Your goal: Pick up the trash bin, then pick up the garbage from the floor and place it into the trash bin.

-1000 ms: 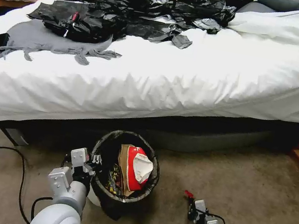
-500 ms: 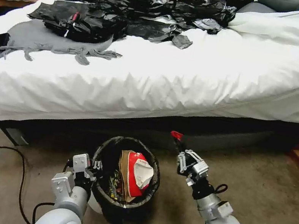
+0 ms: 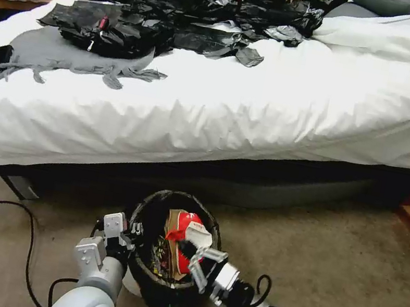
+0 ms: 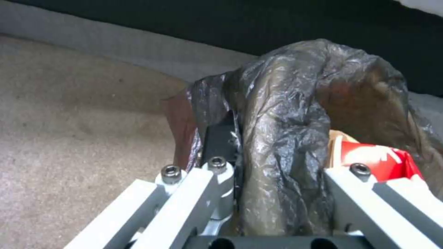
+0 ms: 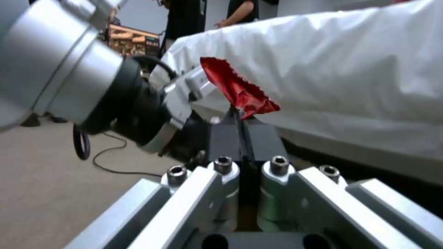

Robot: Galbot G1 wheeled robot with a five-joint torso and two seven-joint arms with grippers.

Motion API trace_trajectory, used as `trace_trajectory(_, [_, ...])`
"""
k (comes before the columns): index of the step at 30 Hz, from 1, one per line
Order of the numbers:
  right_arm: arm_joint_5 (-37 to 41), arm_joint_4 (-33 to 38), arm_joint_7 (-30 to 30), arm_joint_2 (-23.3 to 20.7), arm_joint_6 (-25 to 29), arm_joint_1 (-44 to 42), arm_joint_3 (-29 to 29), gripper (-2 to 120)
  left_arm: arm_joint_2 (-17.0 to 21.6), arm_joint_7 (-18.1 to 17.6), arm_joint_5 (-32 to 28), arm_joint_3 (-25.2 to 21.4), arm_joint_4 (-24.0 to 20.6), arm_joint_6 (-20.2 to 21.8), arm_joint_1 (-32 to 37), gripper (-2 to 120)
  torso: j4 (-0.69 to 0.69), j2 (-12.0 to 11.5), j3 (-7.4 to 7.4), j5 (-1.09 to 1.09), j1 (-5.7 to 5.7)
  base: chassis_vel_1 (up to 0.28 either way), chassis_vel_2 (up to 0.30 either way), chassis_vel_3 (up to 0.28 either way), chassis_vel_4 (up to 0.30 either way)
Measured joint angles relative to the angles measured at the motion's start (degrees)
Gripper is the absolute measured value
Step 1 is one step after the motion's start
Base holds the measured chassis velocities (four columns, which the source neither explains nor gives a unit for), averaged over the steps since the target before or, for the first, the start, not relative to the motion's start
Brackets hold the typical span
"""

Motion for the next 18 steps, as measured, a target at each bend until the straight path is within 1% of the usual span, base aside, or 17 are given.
trace_trajectory(6, [0.1, -2.8, 1.8, 1.3, -0.5, 1.5, -1.1, 0, -0.2, 0.0, 0.4, 0.4, 0.0, 0.0, 0.3, 93, 0.0, 0.0, 0.0, -0.01, 0.0, 0.0, 0.0, 0.0, 0.0])
trace_trajectory(9, [0.5, -5.0, 3.8, 2.7, -1.4, 3.2, -1.6, 0, -0.4, 0.0, 0.8, 0.8, 0.0, -0.1, 0.4, 93, 0.0, 0.0, 0.0, -0.01, 0.0, 0.0, 0.0, 0.0, 0.0])
trace_trajectory(18, [0.5, -6.3, 6.3, 4.2, -3.7, 5.5, -2.8, 0, -0.7, 0.1, 1.4, 1.5, -0.1, -0.3, 0.7, 93, 0.0, 0.0, 0.0, -0.01, 0.0, 0.0, 0.0, 0.0, 0.0])
